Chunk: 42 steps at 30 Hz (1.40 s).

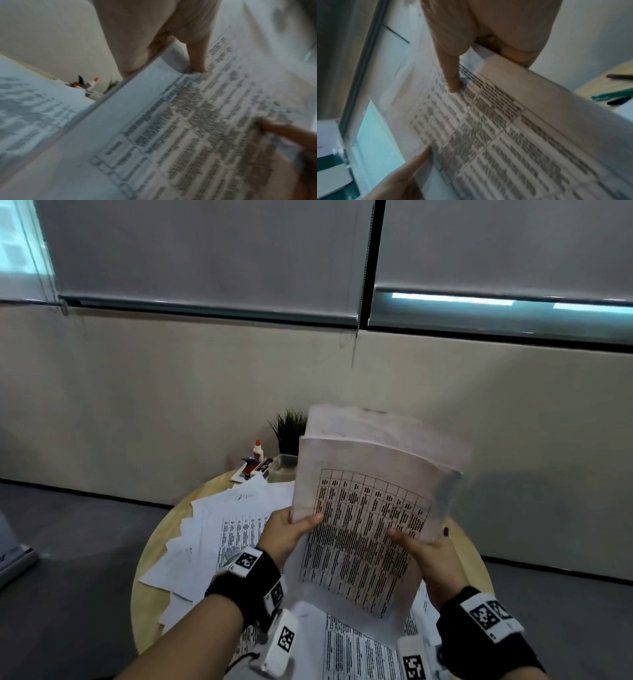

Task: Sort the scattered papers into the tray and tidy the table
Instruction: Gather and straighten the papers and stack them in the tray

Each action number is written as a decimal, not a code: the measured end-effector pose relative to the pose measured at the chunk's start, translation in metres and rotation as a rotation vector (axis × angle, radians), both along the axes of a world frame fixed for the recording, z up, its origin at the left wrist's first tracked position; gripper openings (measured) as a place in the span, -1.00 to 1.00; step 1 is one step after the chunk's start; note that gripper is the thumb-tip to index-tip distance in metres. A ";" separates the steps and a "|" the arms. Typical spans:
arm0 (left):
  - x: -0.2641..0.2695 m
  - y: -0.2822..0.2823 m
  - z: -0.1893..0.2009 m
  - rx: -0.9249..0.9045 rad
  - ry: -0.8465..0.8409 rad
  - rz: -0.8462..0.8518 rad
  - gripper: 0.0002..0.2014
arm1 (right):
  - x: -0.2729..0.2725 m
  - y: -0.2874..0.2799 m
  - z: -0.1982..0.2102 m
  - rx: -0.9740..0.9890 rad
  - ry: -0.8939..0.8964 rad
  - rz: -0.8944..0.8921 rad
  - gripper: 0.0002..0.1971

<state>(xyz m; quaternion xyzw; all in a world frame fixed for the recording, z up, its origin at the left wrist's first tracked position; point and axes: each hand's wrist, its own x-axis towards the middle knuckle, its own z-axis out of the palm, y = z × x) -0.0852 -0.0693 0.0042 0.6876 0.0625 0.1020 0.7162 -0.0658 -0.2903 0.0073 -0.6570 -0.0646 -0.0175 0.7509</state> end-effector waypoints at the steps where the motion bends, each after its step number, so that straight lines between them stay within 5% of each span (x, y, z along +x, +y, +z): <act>1: -0.002 -0.005 0.002 0.000 -0.034 0.031 -0.89 | -0.003 0.001 0.001 0.004 -0.007 -0.012 -0.83; 7: -0.020 -0.017 0.021 0.019 -0.167 0.133 -0.96 | -0.008 0.004 0.024 0.040 -0.097 -0.060 -0.85; 12: -0.037 -0.009 -0.007 -0.039 -0.042 0.085 -0.82 | -0.024 -0.001 0.006 -0.017 -0.089 -0.055 -0.71; 17: -0.042 -0.010 -0.033 -0.131 0.026 0.057 -0.53 | -0.033 -0.010 0.032 -0.038 -0.384 -0.219 -0.26; 20: -0.041 -0.008 -0.029 -0.128 0.024 0.034 -0.54 | -0.038 -0.014 0.067 -0.265 -0.635 -0.267 -0.09; 24: -0.041 -0.004 -0.025 -0.114 -0.011 -0.007 -0.49 | -0.039 -0.014 0.100 -0.691 -0.876 -0.338 -0.19; 29: -0.040 -0.001 -0.029 -0.104 -0.042 -0.024 -0.32 | -0.037 -0.022 0.107 -0.858 -0.810 -0.187 -0.71; 32: -0.039 -0.001 -0.029 -0.099 -0.056 -0.050 -0.27 | -0.043 -0.021 0.109 -0.911 -0.791 -0.140 -0.52; 34: -0.039 0.000 -0.028 -0.094 -0.061 -0.062 -0.33 | -0.044 -0.021 0.108 -0.959 -0.797 -0.102 -0.57; 37: -0.038 0.001 -0.030 -0.097 -0.046 -0.040 -0.39 | -0.036 -0.025 0.099 -0.792 -0.704 -0.056 -0.47; 42: -0.034 -0.001 -0.031 -0.119 -0.025 -0.061 -0.45 | -0.017 -0.033 0.056 -0.048 -0.277 0.036 -0.39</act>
